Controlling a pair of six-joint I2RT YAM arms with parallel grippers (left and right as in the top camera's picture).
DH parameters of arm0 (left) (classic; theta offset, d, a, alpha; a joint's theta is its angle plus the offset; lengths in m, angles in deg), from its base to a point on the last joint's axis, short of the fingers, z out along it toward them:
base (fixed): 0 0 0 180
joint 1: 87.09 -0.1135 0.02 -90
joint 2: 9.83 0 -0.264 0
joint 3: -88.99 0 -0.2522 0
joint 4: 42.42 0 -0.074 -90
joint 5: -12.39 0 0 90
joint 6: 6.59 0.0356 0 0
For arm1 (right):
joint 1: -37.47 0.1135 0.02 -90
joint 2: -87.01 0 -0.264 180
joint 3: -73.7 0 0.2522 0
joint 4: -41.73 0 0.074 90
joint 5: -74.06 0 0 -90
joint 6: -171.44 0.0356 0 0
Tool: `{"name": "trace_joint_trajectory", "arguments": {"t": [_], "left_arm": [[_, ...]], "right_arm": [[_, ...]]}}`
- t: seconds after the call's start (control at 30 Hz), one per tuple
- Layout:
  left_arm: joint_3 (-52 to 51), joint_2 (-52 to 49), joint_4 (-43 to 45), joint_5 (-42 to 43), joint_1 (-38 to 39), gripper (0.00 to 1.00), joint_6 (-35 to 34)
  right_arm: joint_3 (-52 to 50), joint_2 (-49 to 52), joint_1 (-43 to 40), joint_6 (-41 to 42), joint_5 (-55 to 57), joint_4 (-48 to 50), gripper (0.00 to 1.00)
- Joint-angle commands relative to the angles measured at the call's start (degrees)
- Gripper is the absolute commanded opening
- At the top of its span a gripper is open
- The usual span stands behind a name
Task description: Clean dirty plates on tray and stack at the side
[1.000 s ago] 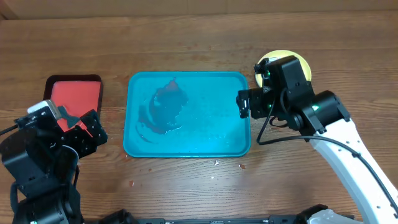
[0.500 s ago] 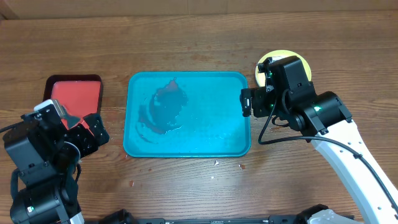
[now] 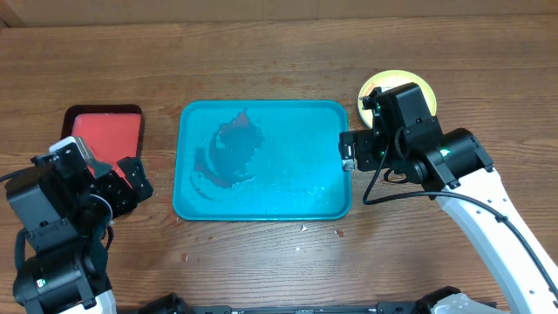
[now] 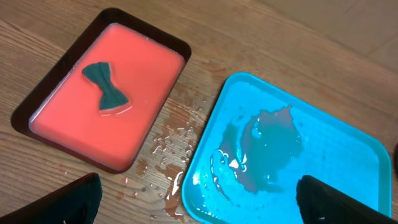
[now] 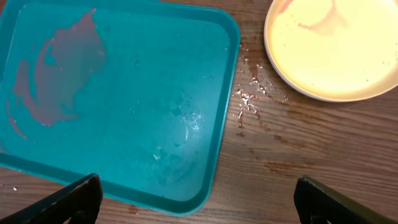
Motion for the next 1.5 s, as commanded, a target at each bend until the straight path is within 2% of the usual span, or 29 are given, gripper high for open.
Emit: {"name": "trace_joint_trajectory", "arguments": {"t": [0.0, 0.23, 0.37, 0.6, 0.77, 0.93, 1.17, 1.47], "left_arm": [[-0.52, -0.44, 0.07, -0.37, -0.02, 1.0, 0.46], [-0.52, -0.76, 0.07, -0.37, -0.02, 1.0, 0.46], [-0.52, -0.83, 0.07, -0.37, -0.02, 0.99, 0.46], [-0.52, -1.05, 0.07, -0.37, -0.02, 1.0, 0.46], [-0.52, -1.07, 0.07, -0.37, -0.02, 1.0, 0.46], [-0.52, -1.07, 0.07, -0.37, -0.02, 1.0, 0.48], [-0.52, -1.11, 0.07, -0.37, -0.02, 1.0, 0.46], [-0.52, -1.11, 0.07, -0.37, -0.02, 1.0, 0.46]], "right_arm": [[-0.31, -1.11, -1.2, -0.26, 0.31, 0.76, 1.0], [-0.85, -2.54, -6.03, -0.31, -1.79, 1.6, 1.0], [-4.28, -7.3, -9.64, -1.81, -4.63, 6.78, 1.0], [-23.67, -24.33, -15.13, -2.12, -10.03, 23.85, 1.0], [-41.59, -41.53, -19.34, -1.95, -14.12, 38.36, 1.0], [-54.95, -54.86, -20.7, -1.77, -13.99, 46.86, 1.0], [-66.86, -67.6, -20.96, -1.75, -11.89, 54.86, 1.0], [-72.94, -76.15, -20.98, -1.77, -8.44, 58.84, 1.0]]}}
